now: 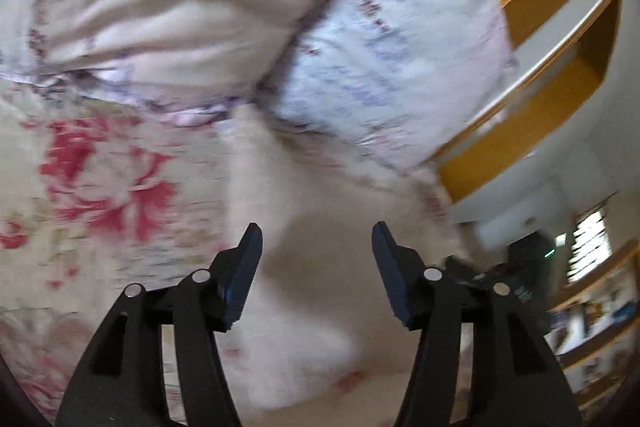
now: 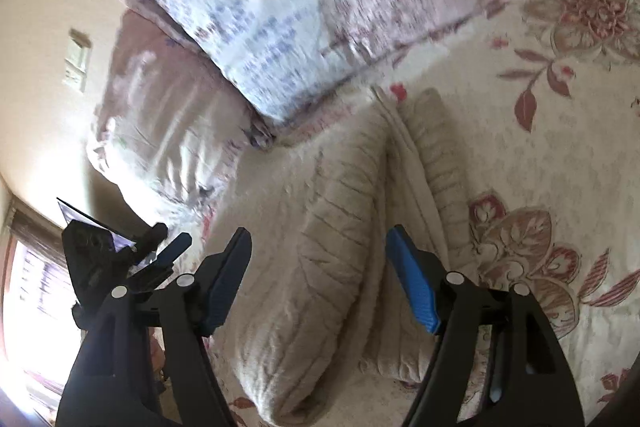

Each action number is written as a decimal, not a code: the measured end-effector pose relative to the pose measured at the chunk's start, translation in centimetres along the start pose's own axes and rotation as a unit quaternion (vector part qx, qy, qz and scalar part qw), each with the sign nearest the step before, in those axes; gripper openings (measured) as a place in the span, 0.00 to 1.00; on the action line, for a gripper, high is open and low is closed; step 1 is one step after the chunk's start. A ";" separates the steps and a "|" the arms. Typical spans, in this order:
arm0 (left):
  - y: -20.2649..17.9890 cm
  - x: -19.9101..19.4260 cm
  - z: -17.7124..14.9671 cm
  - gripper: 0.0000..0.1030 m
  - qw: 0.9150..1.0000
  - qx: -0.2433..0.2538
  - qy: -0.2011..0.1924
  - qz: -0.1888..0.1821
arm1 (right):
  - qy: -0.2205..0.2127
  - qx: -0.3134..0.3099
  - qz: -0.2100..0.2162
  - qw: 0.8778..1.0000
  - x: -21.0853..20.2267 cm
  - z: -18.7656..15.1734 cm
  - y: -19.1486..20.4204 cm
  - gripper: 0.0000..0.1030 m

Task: Fold small clothes

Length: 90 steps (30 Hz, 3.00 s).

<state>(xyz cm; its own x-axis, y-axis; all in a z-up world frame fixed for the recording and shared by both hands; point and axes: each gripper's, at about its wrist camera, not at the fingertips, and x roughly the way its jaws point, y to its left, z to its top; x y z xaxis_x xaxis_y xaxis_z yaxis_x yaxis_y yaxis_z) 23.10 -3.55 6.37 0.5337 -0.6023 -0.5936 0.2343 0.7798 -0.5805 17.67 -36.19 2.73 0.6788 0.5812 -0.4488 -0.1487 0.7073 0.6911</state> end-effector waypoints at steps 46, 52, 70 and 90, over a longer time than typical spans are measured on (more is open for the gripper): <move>1.7 3.6 -2.7 0.69 0.996 0.032 0.066 -0.056 | -0.060 -0.054 -0.199 0.977 -0.1 3.5 -1.4 0.58; 0.7 2.2 -3.0 0.69 0.996 0.031 0.060 -0.049 | -0.080 -0.007 -0.102 0.992 -5.8 1.0 -2.1 0.58; 0.1 2.4 -6.1 0.32 0.991 0.012 0.124 -0.039 | -0.043 -0.068 -0.075 0.994 -6.2 -5.9 0.2 0.14; 0.3 1.7 -5.8 0.43 0.992 0.040 0.117 -0.038 | -0.066 -0.072 -0.156 0.983 -7.3 -5.6 -1.2 0.36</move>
<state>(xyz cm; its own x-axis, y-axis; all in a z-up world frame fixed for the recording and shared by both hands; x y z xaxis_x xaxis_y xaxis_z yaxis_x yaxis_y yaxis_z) 19.32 -5.38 1.96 0.3117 -0.6753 -0.6684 0.3351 0.7364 -0.5878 8.90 -39.00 2.02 0.7941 0.2757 -0.5417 -0.0121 0.8982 0.4394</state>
